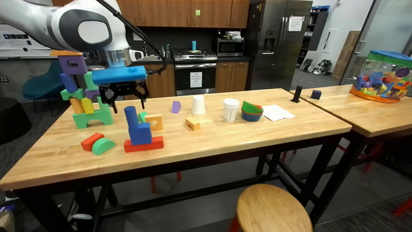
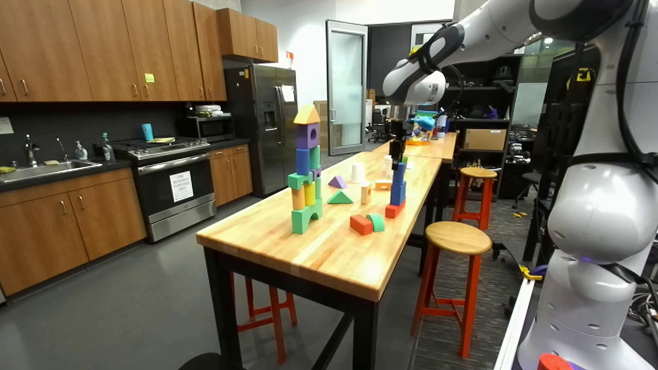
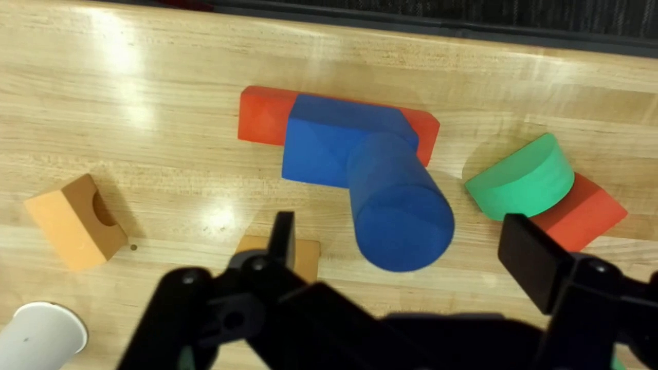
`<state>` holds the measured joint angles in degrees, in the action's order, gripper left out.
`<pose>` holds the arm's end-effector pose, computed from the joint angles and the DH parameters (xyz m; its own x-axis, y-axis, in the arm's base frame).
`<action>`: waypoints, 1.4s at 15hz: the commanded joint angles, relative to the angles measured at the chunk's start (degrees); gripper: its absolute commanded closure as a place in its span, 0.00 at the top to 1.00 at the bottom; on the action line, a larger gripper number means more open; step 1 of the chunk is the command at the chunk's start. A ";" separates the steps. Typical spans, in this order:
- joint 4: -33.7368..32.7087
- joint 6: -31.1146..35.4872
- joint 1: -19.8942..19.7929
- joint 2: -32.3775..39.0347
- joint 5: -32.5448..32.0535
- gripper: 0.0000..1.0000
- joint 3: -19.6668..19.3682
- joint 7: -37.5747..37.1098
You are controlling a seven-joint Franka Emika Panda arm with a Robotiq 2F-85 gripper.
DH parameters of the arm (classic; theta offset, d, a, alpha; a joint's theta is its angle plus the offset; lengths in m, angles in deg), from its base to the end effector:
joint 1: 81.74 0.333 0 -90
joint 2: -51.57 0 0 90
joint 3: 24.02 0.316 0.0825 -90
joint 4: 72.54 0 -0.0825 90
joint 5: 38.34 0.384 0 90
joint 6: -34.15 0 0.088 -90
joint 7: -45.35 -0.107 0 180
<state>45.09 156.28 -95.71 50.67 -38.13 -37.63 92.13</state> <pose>0.4921 -0.2573 0.4527 0.9420 0.3283 0.0692 0.3243 -0.9438 0.0635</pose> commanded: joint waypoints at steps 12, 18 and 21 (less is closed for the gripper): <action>-13.00 -21.19 1.03 -7.74 -0.42 1.00 -0.48 -1.30; -8.05 -22.92 1.10 -13.49 0.14 1.00 -1.99 -3.08; -5.61 -19.44 1.52 -16.38 0.08 1.00 -2.55 -1.57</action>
<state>35.99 133.85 -95.06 38.51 -38.00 -39.50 89.90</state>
